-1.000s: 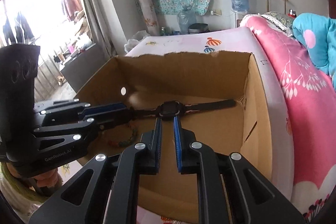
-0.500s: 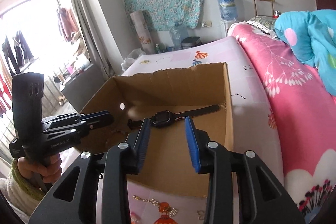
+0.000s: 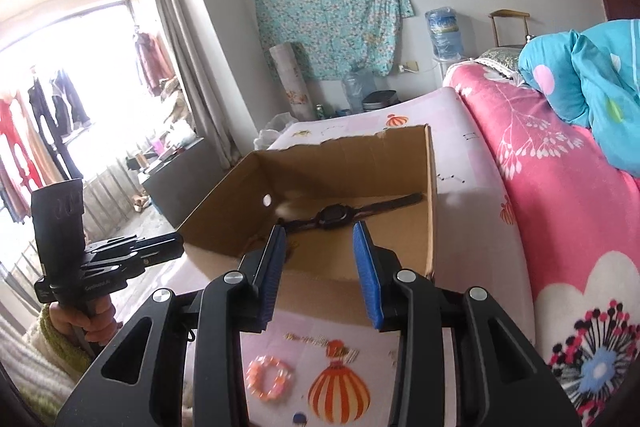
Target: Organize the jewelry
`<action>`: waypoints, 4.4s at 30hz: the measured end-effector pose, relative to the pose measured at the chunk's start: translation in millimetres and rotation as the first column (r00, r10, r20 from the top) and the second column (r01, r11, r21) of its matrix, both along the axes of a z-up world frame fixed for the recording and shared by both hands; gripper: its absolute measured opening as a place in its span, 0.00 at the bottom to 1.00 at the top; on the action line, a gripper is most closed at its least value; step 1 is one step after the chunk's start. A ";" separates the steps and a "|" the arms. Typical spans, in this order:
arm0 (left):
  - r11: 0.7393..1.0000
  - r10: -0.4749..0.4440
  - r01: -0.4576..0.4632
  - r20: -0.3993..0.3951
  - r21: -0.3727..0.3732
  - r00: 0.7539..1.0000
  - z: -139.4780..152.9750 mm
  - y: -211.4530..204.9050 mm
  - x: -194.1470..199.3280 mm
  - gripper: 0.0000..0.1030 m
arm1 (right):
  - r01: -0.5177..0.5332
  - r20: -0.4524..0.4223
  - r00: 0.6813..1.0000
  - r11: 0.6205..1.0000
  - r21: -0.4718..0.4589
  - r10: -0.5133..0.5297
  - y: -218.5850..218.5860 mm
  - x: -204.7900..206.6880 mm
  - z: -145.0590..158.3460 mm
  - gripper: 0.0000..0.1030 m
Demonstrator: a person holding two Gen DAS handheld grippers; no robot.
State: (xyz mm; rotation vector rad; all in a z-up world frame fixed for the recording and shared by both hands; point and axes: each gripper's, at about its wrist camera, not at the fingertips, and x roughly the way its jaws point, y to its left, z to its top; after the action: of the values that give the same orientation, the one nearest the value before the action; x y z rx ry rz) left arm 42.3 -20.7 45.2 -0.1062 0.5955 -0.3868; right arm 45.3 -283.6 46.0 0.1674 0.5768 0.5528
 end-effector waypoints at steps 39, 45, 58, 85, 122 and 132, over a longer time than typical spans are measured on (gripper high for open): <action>0.949 0.136 -0.048 -0.266 0.311 0.954 -106.9 -28.3 20.2 0.25 | 0.043 -0.295 0.954 0.998 -0.052 -0.056 5.8 -14.4 -92.4 0.34; 0.938 0.221 -0.144 -0.223 0.314 0.949 -94.0 -4.5 20.6 0.26 | 0.028 -0.318 0.947 0.999 -0.044 -0.040 10.3 -8.7 -100.4 0.34; 0.942 -0.094 0.153 -0.202 0.299 0.975 -98.9 -96.8 38.1 0.26 | 0.015 -0.337 0.941 0.999 -0.031 -0.025 10.8 -0.4 -109.4 0.34; 0.973 -0.085 0.140 -0.277 0.183 0.957 -108.8 -70.1 28.2 0.02 | 0.026 -0.346 0.938 0.999 -0.029 -0.034 11.4 -2.9 -113.7 0.34; 0.991 -0.083 0.108 -0.264 0.082 0.961 -108.2 -52.8 23.9 0.03 | -0.038 -0.255 0.965 0.923 -0.383 -0.066 107.7 22.5 -126.6 0.26; 0.991 -0.083 0.107 -0.264 0.078 0.961 -108.0 -52.1 24.0 0.02 | -0.044 -0.262 0.963 0.922 -0.384 -0.063 100.8 19.7 -127.6 0.06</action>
State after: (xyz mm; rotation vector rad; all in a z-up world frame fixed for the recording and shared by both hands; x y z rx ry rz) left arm 66.3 -72.8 -62.9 -0.0405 0.8798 -0.4414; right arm 64.9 -182.8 -81.6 -0.1338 0.9397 0.3982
